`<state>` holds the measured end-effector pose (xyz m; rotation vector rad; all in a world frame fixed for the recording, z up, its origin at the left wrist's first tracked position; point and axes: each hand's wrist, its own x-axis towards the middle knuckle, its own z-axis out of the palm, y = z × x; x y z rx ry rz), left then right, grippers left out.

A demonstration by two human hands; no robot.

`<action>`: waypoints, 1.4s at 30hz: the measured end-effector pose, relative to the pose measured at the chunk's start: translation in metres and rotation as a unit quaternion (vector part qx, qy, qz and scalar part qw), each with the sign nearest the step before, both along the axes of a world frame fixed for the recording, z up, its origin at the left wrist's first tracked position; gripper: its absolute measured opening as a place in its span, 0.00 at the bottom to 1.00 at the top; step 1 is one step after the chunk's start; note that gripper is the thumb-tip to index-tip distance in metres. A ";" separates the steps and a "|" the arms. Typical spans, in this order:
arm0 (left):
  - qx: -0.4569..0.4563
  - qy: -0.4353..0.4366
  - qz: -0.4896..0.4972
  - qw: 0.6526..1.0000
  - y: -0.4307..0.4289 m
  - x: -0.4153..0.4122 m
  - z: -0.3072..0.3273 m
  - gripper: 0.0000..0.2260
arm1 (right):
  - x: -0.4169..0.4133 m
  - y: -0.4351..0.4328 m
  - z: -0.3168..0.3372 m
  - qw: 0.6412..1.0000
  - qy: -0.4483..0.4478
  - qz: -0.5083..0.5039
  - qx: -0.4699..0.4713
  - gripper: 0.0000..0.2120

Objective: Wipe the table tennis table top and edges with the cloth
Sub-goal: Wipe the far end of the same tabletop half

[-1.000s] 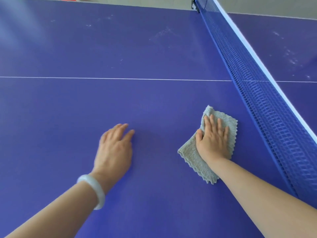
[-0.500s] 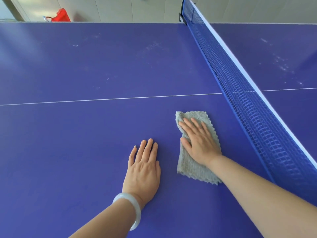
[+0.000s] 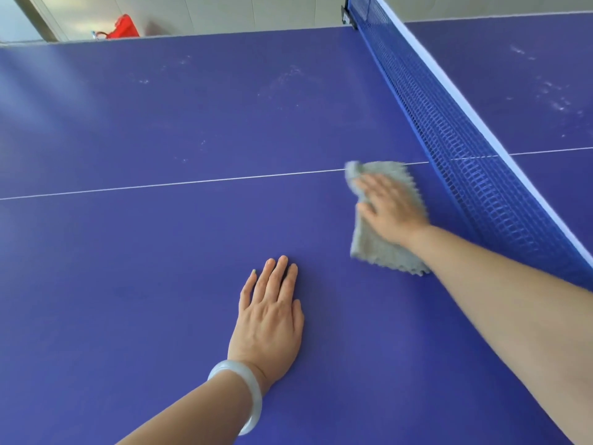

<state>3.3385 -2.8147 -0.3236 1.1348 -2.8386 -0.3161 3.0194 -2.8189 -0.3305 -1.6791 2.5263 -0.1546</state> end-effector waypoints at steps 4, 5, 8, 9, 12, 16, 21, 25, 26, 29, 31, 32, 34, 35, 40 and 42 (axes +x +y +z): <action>0.000 0.007 0.000 1.000 0.001 -0.002 -0.002 0.29 | -0.055 0.039 0.006 0.971 0.005 -0.236 0.048 0.30; 0.000 0.008 0.003 1.000 0.001 -0.002 -0.002 0.29 | -0.046 0.040 0.006 0.967 0.003 -0.251 0.042 0.30; -0.003 0.008 0.005 1.000 0.002 -0.003 0.002 0.28 | 0.014 0.037 0.004 0.970 -0.016 -0.242 0.020 0.30; -0.005 0.006 0.004 1.000 0.003 -0.003 0.003 0.28 | 0.038 0.042 0.001 0.982 -0.013 -0.189 0.018 0.30; -0.005 0.002 0.003 1.000 0.002 -0.002 0.002 0.29 | 0.069 0.077 -0.002 0.999 -0.010 -0.040 0.024 0.32; -0.006 0.007 0.007 1.000 0.003 -0.002 0.001 0.30 | 0.019 0.105 0.005 0.982 0.016 -0.184 0.049 0.31; -0.001 0.015 0.006 1.000 0.003 -0.003 0.002 0.31 | 0.098 0.118 -0.004 0.972 0.012 -0.232 0.031 0.31; 0.007 0.033 0.006 0.999 0.005 -0.003 0.003 0.29 | 0.124 0.183 -0.005 0.997 0.021 -0.071 0.035 0.31; 0.009 0.035 0.008 0.999 0.005 -0.002 0.002 0.28 | 0.108 0.200 -0.003 0.993 0.031 -0.104 0.047 0.31; 0.010 0.039 0.017 0.999 0.005 -0.001 -0.001 0.24 | 0.071 0.237 0.003 0.954 0.034 -0.285 0.088 0.33; 0.010 0.044 0.019 0.999 0.005 -0.001 -0.002 0.24 | 0.090 0.235 0.003 0.932 0.013 -0.355 0.068 0.33; 0.010 0.046 0.019 0.999 0.005 -0.002 -0.002 0.24 | 0.112 0.228 0.002 0.932 0.016 -0.355 0.063 0.33; 0.009 0.049 0.019 0.999 0.006 -0.001 0.000 0.24 | 0.160 0.216 -0.001 0.959 0.028 -0.279 0.038 0.32; 0.009 0.049 0.019 0.999 0.006 -0.001 0.000 0.23 | 0.181 0.215 -0.003 0.977 0.031 -0.207 0.026 0.31; 0.013 0.057 0.012 0.998 0.005 0.000 -0.002 0.23 | 0.152 0.261 -0.004 0.992 0.042 -0.118 0.016 0.29; 0.014 0.066 0.010 0.998 0.004 -0.001 -0.004 0.23 | 0.123 0.283 0.003 0.960 0.034 -0.273 0.050 0.30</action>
